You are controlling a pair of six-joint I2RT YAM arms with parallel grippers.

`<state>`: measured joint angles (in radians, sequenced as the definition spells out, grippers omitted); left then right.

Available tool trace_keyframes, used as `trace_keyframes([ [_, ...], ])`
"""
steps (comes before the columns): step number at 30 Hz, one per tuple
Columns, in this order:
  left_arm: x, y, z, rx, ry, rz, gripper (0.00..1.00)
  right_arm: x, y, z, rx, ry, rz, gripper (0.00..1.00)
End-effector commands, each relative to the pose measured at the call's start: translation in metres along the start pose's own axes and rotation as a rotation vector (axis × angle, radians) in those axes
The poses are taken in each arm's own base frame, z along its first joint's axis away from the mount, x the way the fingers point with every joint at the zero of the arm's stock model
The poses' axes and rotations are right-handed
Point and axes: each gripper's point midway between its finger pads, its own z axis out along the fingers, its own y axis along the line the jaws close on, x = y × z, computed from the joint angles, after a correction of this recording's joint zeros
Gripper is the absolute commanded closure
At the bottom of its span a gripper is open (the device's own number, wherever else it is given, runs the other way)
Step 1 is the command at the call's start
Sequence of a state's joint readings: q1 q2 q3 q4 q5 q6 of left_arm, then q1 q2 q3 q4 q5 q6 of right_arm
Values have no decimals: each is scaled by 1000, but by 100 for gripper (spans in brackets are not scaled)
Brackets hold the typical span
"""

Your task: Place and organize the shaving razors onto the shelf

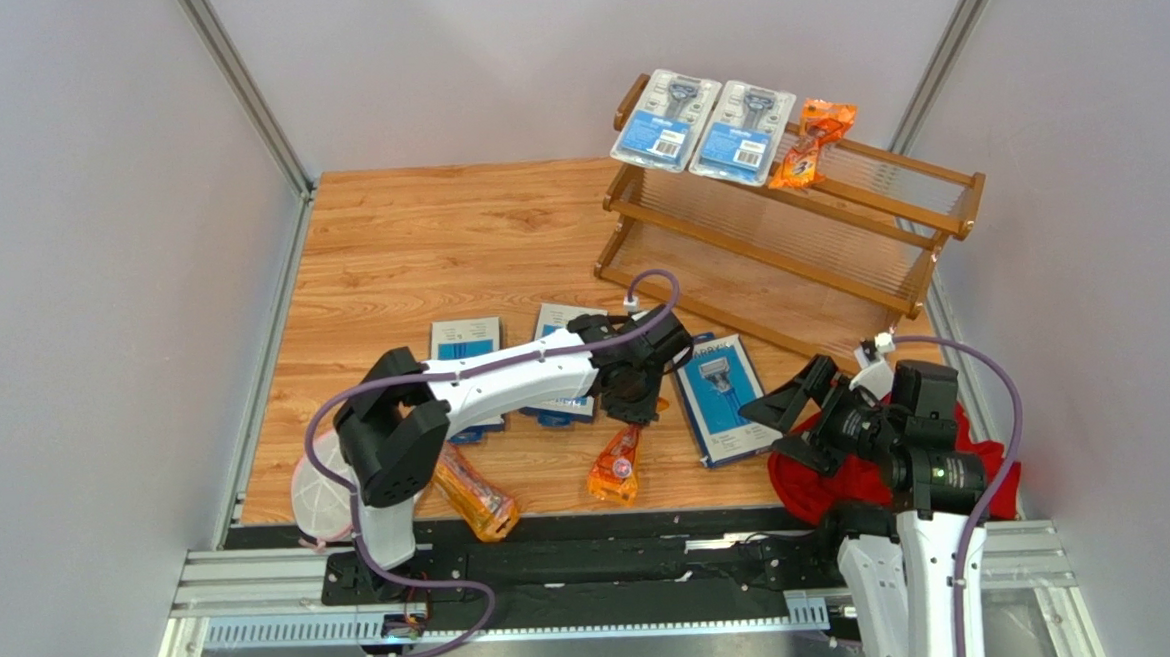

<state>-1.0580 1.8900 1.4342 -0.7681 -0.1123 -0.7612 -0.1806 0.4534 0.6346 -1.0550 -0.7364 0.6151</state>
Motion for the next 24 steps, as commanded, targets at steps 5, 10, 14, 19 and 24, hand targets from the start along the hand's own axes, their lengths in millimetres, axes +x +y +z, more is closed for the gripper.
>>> trace_keyframes([
  [5,-37,-24,-60,176,-107,-68,82,1,20,2,-56,17,-41,5],
  [10,-51,-33,-83,237,-141,-87,82,12,38,18,-76,55,-82,6],
  [14,-56,-40,-94,275,-146,-93,82,25,55,34,-82,82,-129,7],
  [19,-58,-44,-105,315,-156,-102,82,42,73,58,-79,127,-180,9],
  [24,-56,-52,-116,386,-151,-121,82,48,84,78,-71,113,-229,12],
])
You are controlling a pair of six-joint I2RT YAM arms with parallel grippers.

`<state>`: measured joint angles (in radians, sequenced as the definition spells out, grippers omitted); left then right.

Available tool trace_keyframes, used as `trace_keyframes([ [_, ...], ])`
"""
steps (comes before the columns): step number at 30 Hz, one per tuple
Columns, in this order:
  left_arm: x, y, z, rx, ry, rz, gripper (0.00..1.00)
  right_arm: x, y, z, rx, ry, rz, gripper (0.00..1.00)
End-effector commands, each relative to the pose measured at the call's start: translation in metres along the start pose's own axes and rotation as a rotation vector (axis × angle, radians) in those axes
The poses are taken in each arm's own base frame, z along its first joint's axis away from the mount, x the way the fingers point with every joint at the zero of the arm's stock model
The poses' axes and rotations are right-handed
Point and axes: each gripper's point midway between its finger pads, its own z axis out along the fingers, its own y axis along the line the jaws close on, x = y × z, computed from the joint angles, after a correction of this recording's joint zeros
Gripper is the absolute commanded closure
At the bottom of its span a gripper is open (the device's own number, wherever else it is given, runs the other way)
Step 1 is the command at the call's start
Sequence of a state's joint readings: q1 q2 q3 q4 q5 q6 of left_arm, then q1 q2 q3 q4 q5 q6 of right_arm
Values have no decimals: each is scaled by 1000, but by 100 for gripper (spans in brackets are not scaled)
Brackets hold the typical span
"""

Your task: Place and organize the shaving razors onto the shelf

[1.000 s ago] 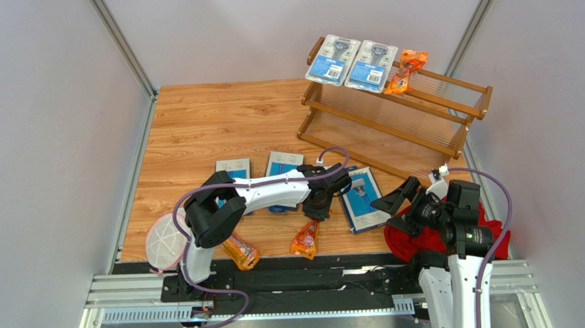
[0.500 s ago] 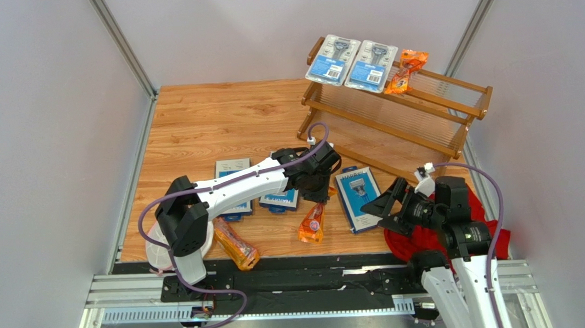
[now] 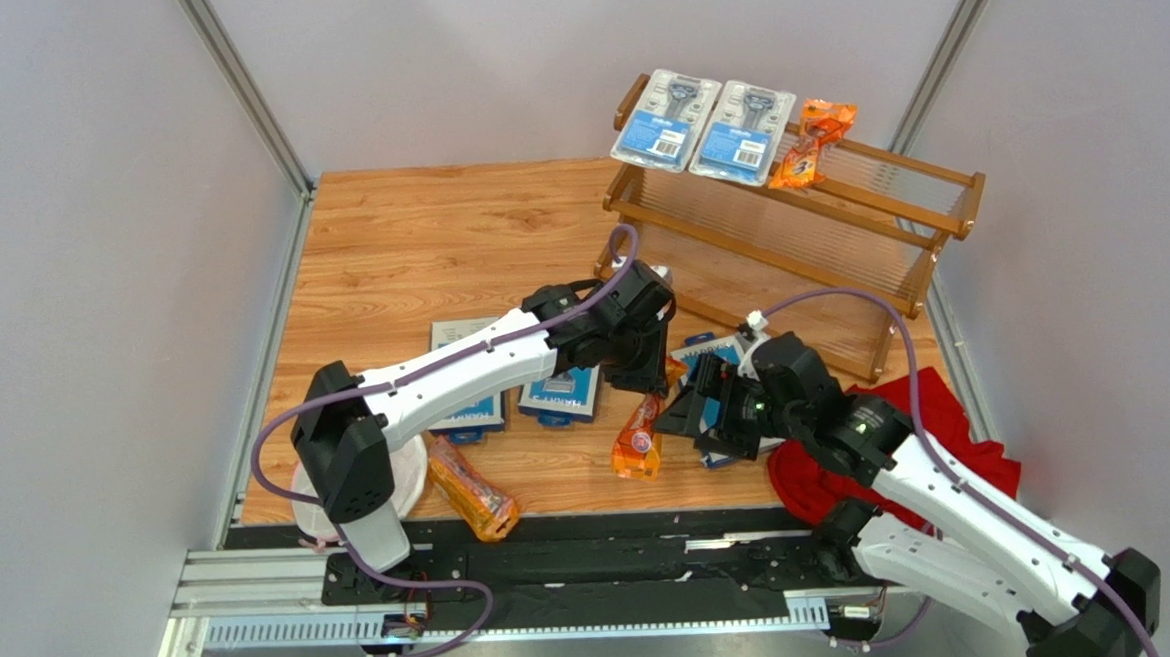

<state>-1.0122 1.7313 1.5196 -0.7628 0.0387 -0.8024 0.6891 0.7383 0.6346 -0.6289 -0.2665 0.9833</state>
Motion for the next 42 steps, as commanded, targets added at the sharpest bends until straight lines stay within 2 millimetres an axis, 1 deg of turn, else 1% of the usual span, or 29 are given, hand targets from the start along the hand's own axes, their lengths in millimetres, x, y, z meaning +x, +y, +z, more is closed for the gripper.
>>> trace_keyframes([
  [1,-17,-28,-31,139,-62,-37,82,-27,35,11,-66,-136,-31,12],
  [2,-16,-29,-32,143,-61,-38,82,-29,36,15,-62,-145,-31,12],
  [3,-16,-29,-33,147,-62,-42,82,-27,43,16,-81,-148,-42,12],
  [5,-16,-29,-33,155,-60,-45,82,-29,45,19,-78,-164,-45,13],
  [9,-15,-29,-34,172,-60,-61,82,-24,48,25,-70,-140,-56,21],
  [11,-18,-29,-35,184,-68,-71,82,-21,49,26,-71,-135,-57,26],
  [12,-17,-28,-36,186,-68,-75,82,-21,52,25,-85,-138,-53,29],
  [20,-21,-25,-37,192,-83,-102,82,-18,62,17,-133,-154,-37,30],
  [26,-24,-30,-38,215,-89,-109,83,-11,62,26,-108,-128,-47,30],
  [28,-24,-26,-38,198,-91,-108,83,-9,62,27,-101,-128,-56,39],
  [29,-23,-25,-39,198,-91,-107,83,-8,61,27,-95,-123,-57,50],
  [30,-23,-25,-39,198,-91,-107,83,-8,62,26,-93,-120,-58,53],
  [31,-23,-23,-39,195,-92,-107,83,-13,58,27,-70,-152,-55,57],
  [32,-22,-23,-40,195,-92,-106,83,-12,55,26,-56,-151,-52,66],
  [34,-22,-20,-39,184,-93,-105,83,-15,54,24,-49,-170,-46,73],
  [35,-21,-19,-39,182,-93,-105,83,-15,53,22,-47,-173,-44,78],
  [36,-21,-17,-39,178,-90,-107,83,-15,53,19,-48,-180,-43,79],
  [38,-20,-15,-37,173,-87,-110,83,-17,50,16,-39,-195,-41,87],
  [40,-19,-12,-37,167,-89,-112,82,-19,49,12,-39,-206,-41,91],
  [42,-18,-10,-37,162,-90,-106,80,-18,48,11,-35,-206,-41,98],
])
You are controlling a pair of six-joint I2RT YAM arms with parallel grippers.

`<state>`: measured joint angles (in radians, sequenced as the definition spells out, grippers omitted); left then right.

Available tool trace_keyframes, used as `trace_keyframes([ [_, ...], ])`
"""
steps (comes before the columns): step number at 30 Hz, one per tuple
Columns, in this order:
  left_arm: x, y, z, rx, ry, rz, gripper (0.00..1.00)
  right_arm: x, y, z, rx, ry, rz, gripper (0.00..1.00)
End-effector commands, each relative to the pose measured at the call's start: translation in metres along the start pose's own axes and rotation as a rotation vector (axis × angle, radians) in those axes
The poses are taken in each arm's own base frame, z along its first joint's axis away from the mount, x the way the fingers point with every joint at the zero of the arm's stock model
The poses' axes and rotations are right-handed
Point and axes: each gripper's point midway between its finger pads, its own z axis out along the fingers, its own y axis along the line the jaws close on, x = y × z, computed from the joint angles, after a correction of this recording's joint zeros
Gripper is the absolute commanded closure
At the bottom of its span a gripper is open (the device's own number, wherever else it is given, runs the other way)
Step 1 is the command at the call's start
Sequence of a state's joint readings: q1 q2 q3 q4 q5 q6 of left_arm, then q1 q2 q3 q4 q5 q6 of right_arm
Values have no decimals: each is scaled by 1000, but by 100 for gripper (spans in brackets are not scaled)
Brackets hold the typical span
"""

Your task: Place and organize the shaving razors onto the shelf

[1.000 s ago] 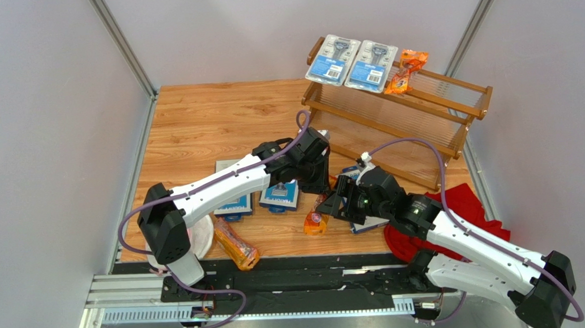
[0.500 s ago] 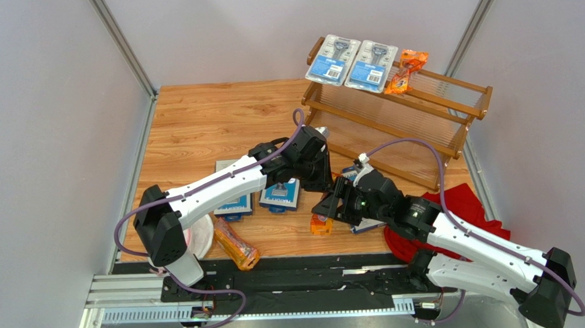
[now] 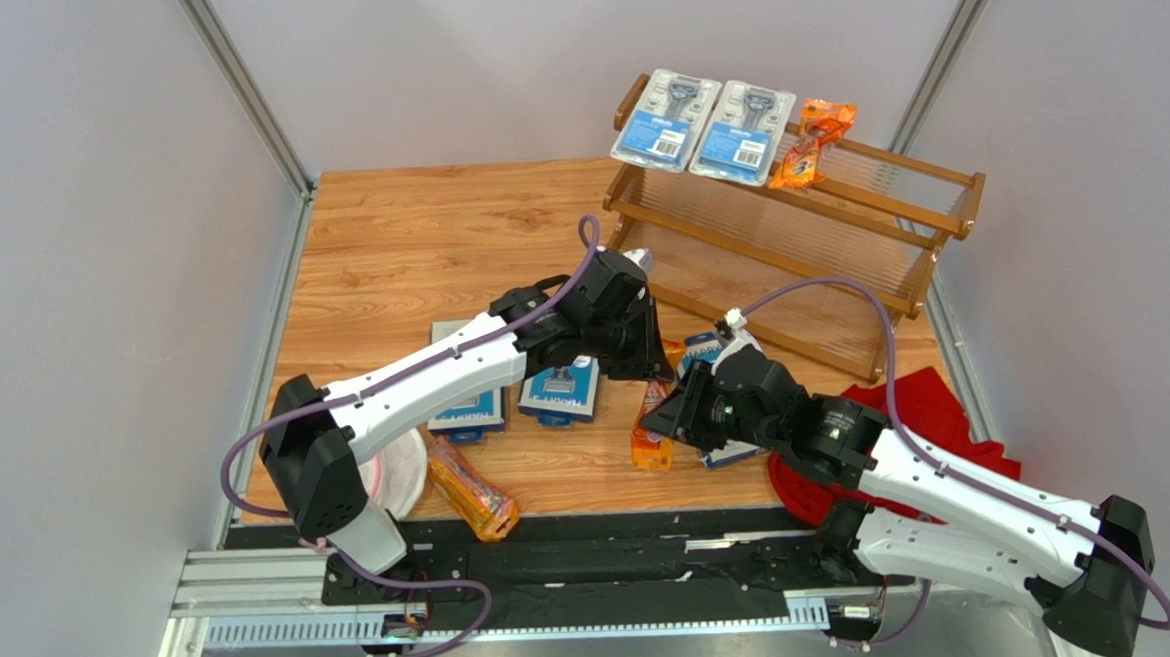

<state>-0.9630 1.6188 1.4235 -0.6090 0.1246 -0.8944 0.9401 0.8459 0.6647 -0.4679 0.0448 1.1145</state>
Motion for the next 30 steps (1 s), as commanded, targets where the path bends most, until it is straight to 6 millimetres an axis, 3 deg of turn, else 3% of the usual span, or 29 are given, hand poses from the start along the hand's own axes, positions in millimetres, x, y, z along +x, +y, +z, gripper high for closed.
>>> trace_keyframes([
  [1,1,4,-14,-5,-12,13,78,-18,14,-14,-30,-78,-13,99],
  [5,2,10,-17,-28,-14,27,67,-17,12,-15,-24,-72,-18,100],
  [8,1,15,-21,-49,-23,40,50,-17,14,-17,-25,-71,-26,100],
  [9,1,16,-22,-53,-27,43,38,-17,14,-17,-22,-70,-29,100],
  [12,0,21,-28,-76,-37,58,25,-18,15,-19,-21,-68,-40,100],
  [19,-4,26,-50,-80,-97,99,18,-19,15,-24,-2,-63,-60,100],
  [30,-2,20,-105,50,-235,174,13,-19,13,-28,22,-53,-78,100],
])
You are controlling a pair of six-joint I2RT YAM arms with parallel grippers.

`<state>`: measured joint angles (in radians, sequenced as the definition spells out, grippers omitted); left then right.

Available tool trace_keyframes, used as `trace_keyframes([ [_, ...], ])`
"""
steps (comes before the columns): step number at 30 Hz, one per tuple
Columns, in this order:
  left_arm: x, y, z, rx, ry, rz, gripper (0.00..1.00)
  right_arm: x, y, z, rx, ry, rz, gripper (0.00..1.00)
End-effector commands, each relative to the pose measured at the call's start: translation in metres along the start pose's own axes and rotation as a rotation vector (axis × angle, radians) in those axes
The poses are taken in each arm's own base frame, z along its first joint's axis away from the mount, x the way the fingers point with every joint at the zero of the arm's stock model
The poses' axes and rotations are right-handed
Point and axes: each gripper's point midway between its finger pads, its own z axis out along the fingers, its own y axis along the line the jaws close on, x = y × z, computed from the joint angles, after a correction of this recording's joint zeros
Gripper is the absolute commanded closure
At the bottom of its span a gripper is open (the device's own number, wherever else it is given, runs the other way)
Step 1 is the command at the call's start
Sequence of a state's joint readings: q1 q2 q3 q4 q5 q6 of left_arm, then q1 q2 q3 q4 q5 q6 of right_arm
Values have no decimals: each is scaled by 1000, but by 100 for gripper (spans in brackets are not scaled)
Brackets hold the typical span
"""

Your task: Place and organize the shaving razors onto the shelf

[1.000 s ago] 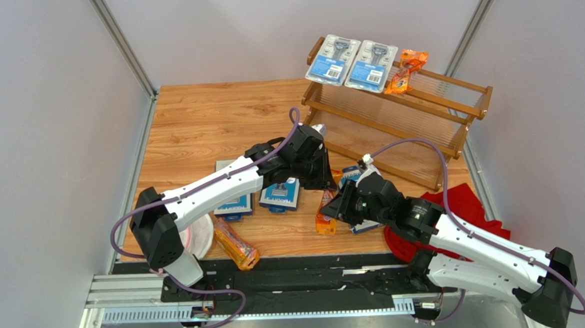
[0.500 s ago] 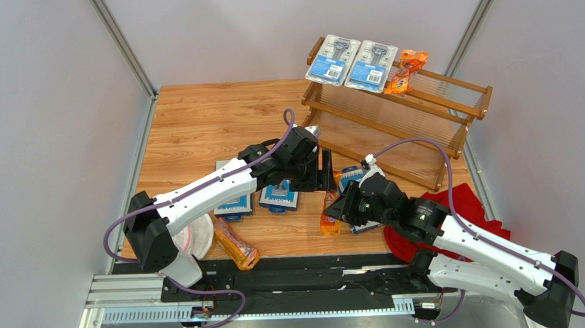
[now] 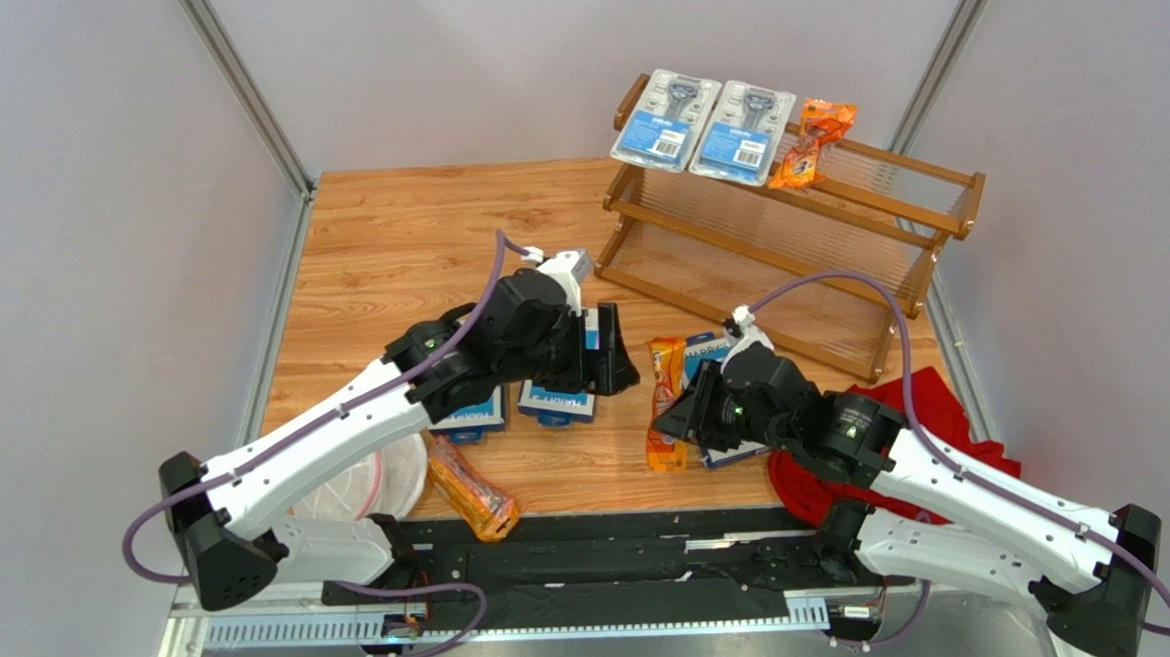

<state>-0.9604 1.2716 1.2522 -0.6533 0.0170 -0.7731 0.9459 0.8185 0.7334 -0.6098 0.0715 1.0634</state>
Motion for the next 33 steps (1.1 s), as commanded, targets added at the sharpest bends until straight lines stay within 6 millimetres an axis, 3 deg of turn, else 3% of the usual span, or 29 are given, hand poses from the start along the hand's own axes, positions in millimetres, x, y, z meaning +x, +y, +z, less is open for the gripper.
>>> trace_keyframes([
  [1,-6,1,-21,37,-70,43,13,-18,16,-12,-24,-56,-23,100],
  [8,21,34,-26,-36,-47,50,13,-36,31,-29,-3,-88,-102,100],
  [16,45,51,-19,-63,4,26,13,-74,82,-45,-38,-118,-204,100],
  [19,57,61,-16,-78,28,15,13,-89,91,-47,-41,-122,-228,100],
  [27,71,74,-14,-114,60,15,13,-156,129,-83,-104,-209,-245,100],
  [33,82,79,-11,-113,92,12,14,-204,133,-103,-99,-279,-240,100],
])
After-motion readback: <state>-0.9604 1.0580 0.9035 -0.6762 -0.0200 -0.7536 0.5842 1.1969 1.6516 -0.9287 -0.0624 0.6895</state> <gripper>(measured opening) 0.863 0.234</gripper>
